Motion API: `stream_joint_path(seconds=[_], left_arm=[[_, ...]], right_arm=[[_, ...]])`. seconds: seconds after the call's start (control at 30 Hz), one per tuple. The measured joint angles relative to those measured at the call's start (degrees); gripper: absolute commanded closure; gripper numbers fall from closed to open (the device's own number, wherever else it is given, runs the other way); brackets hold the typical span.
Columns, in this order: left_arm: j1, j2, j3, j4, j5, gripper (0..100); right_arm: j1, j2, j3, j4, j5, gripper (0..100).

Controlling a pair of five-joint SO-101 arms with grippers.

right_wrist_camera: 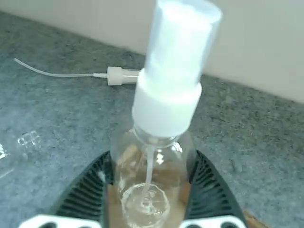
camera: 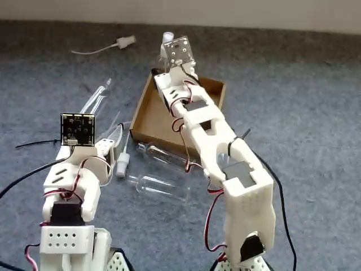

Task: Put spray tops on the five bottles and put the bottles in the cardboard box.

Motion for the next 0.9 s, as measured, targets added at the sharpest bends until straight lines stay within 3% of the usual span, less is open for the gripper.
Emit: stream_joint_path(seconds=[0.47,0.73,0.9], left_arm=[[0.00,0.00,0.00,0.00,0.00,78],[0.00,0.00,0.00,0.00,0.00,78],[0.00,0.00,0.00,0.00,0.00,78]], right_arm=[[0.00,6.68,-1.41,-1.32,0.18,98.6],[-0.18,6.68,-1.41,-1.32,0.18,82.0],[-0.26,7.21,-0.18,-0.62,0.09,80.0]])
